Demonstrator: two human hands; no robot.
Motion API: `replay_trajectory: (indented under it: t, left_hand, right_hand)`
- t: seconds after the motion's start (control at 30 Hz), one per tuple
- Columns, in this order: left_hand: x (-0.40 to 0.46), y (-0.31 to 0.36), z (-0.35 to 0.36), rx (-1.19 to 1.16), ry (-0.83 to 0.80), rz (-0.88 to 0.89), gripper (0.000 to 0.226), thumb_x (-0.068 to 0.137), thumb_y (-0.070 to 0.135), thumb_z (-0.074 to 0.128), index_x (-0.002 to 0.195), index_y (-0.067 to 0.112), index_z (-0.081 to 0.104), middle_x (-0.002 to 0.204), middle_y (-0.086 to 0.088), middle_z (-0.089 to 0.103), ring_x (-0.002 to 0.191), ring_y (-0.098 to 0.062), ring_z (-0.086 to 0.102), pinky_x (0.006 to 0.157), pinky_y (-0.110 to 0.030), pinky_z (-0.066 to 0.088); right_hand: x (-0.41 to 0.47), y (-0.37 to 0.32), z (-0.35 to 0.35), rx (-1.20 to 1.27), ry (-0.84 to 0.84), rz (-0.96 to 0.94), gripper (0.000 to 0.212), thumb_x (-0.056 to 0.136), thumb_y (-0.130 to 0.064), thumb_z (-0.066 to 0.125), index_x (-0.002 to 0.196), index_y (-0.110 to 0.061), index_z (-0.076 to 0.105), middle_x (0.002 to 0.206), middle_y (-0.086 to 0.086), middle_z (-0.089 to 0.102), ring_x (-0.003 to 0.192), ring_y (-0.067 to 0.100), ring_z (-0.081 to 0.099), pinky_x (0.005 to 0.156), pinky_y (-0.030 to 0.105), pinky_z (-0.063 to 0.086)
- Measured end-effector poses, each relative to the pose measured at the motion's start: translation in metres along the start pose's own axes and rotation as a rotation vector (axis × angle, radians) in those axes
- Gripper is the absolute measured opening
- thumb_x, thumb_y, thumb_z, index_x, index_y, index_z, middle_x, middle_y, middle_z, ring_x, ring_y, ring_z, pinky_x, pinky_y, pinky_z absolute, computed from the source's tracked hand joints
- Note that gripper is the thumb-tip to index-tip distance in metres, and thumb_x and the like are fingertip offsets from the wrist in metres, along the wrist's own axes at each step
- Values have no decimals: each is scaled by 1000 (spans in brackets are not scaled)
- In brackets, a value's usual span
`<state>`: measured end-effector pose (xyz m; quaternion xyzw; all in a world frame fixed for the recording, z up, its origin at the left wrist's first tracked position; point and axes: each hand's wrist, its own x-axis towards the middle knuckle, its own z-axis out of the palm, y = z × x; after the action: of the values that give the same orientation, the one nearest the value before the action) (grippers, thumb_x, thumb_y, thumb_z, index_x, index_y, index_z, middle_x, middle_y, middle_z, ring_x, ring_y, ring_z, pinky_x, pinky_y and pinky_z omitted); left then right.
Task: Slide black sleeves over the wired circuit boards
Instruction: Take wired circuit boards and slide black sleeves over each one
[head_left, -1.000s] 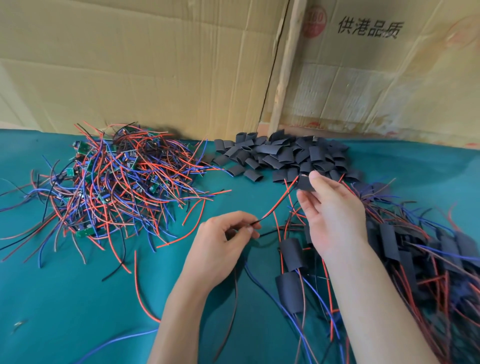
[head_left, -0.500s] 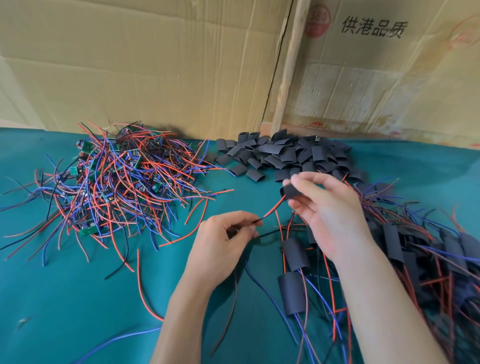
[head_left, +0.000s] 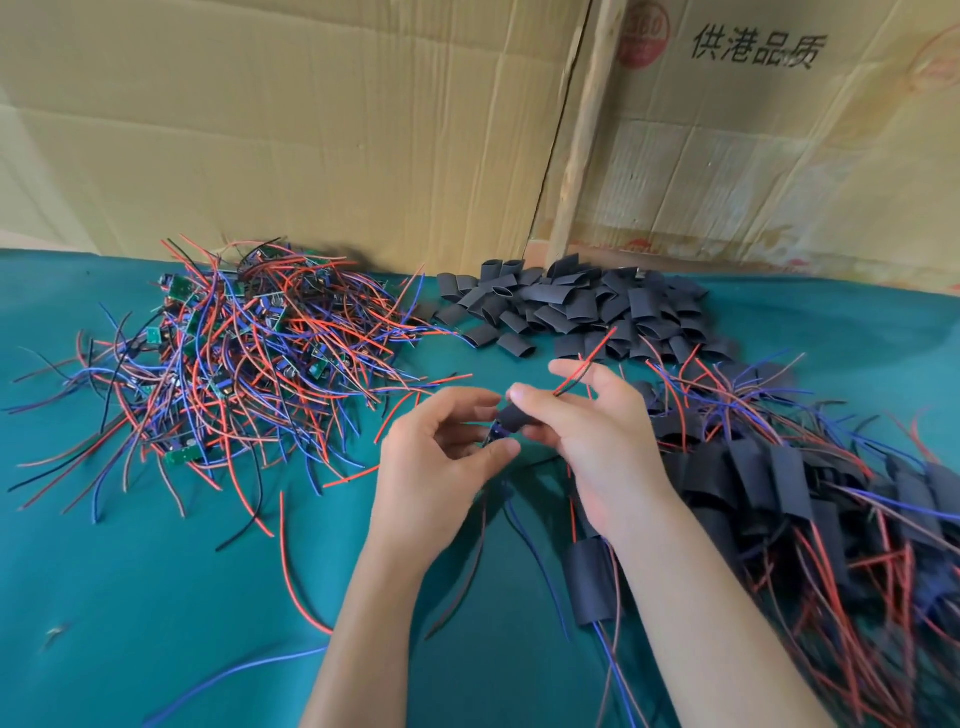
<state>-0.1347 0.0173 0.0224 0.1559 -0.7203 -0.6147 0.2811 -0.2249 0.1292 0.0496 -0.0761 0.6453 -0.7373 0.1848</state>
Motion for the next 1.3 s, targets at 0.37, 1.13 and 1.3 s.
replay_trajectory:
  t: [0.37,1.13,1.3]
  left_hand:
    - [0,0,0,-175,-14,-3,41,76,-19,73,99,15,71,93,5,77,84,-11,75,76,-16,54]
    - [0,6,-4,-402,-12,-93,30,82,-12,72,100,12,67,89,-6,78,76,-15,73,64,-22,55]
    - [-1,4,-2,-316,3,-110,28,81,-14,72,89,13,71,82,-5,75,75,-19,72,62,-21,54]
  right_hand:
    - [4,-7,-9,80,53,21,41,81,-8,83,116,-14,61,95,17,78,81,26,74,72,31,56]
    - [-7,-19,-8,293,-111,95,26,90,-1,70,113,-5,60,93,17,78,75,18,75,57,21,56]
    - [-6,-19,-9,217,-132,71,25,88,-1,72,111,-5,62,94,18,78,77,22,75,58,22,56]
